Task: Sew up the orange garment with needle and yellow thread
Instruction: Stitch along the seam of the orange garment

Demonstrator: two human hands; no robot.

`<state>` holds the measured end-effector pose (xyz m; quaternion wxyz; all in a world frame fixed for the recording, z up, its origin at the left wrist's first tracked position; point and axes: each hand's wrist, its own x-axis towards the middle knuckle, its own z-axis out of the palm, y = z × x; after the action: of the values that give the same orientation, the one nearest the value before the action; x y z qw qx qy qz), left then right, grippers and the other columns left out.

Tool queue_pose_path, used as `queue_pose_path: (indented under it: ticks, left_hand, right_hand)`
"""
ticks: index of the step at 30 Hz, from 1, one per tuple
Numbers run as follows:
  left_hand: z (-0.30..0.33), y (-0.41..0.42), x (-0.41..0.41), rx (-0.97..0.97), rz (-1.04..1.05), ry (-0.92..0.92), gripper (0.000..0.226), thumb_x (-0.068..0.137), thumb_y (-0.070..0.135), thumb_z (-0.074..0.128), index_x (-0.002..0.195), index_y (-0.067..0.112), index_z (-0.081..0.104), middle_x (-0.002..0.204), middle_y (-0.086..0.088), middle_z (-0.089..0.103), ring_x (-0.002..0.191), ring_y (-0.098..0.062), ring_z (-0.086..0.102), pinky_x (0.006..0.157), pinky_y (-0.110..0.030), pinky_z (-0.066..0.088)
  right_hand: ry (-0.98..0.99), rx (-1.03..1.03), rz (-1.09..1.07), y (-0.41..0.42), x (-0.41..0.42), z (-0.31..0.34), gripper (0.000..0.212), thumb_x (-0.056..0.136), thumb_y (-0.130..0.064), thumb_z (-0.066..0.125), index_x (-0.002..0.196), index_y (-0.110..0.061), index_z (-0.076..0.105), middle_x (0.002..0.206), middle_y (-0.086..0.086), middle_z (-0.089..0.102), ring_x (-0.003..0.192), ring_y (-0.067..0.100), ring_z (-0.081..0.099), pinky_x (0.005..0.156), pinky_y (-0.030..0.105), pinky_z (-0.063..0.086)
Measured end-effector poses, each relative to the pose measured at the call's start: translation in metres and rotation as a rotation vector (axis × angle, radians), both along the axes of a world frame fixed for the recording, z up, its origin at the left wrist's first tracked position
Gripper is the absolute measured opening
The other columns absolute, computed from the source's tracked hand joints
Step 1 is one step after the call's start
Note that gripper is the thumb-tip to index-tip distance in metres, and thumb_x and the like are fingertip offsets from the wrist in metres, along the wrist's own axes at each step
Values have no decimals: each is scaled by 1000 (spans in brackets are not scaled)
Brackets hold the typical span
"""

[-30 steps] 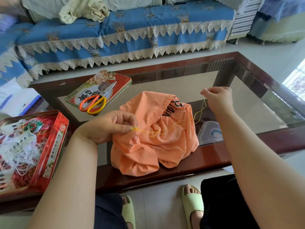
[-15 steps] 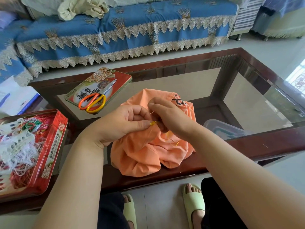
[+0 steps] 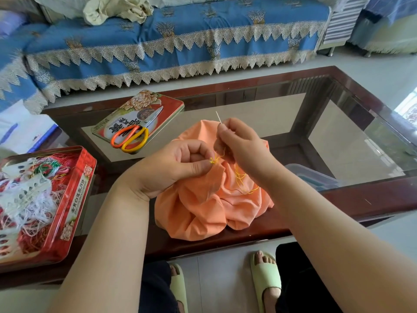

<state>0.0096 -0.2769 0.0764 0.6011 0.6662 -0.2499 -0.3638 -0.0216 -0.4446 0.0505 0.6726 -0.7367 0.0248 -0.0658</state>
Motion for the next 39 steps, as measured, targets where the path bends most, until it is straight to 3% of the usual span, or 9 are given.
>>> queue_pose_path:
  ticks: [3,6,13,19,26,29,33,37,39]
  left_hand:
    - [-7,-3,4,39,118,-257,6,76,26,68,81,29,71,90,5,65,90,-13,64,79,-32,55]
    - [-7,-14,-2,65,280,-595,9,72,39,73,81,39,73,94,8,53,103,-17,56,93,-37,49]
    - [5,-24,-24,209,495,-1178,15,90,32,67,89,26,54,66,22,46,61,3,52,58,-4,36]
    - [10,-31,-42,332,387,-808,72,57,77,57,105,26,41,93,21,54,82,6,58,60,-8,47]
    - [2,-27,-24,-121,609,-39,16,84,24,67,100,22,69,91,1,75,89,-13,70,82,-32,56]
    - [7,-26,-26,-345,421,285,19,78,19,61,90,13,75,83,-4,73,79,-13,69,76,-26,58]
    - [13,-21,-22,-402,314,378,27,82,20,63,101,2,64,83,-7,67,73,-13,66,71,-27,56]
    - [25,-16,-17,-472,494,297,19,79,20,57,87,7,67,80,-7,70,76,-17,66,74,-31,55]
    - [29,-14,-10,-555,676,158,10,92,14,53,88,12,61,74,-4,67,70,-15,65,69,-29,58]
  right_hand:
    - [-106,-165,-77,9,-1,-11,18,102,-17,43,87,-15,52,84,4,60,74,9,55,71,30,48]
    - [-212,-69,-79,21,-5,-16,9,94,-12,56,91,-6,50,82,-3,57,73,0,55,70,21,48]
    - [-159,110,-153,40,-10,-6,16,101,0,39,90,-7,47,63,-4,60,54,-3,59,54,13,47]
    - [-162,-38,-355,41,3,-6,7,99,-17,46,93,-18,42,76,-13,49,65,-5,51,67,20,43]
    - [82,419,-44,15,18,8,24,100,-14,46,77,-14,54,77,9,56,71,20,52,70,37,43]
    - [64,187,96,11,10,12,17,100,-6,44,93,-4,60,79,3,57,72,11,54,69,22,46]
    - [113,-298,215,12,9,11,28,100,-1,38,125,7,49,122,19,56,116,31,52,91,17,36]
    - [-104,-459,-275,2,24,17,15,101,-14,40,102,-6,53,80,0,56,83,17,56,79,37,44]
    - [-480,-333,-684,-13,20,35,14,101,-12,37,98,-4,49,66,-11,45,63,-3,49,65,31,46]
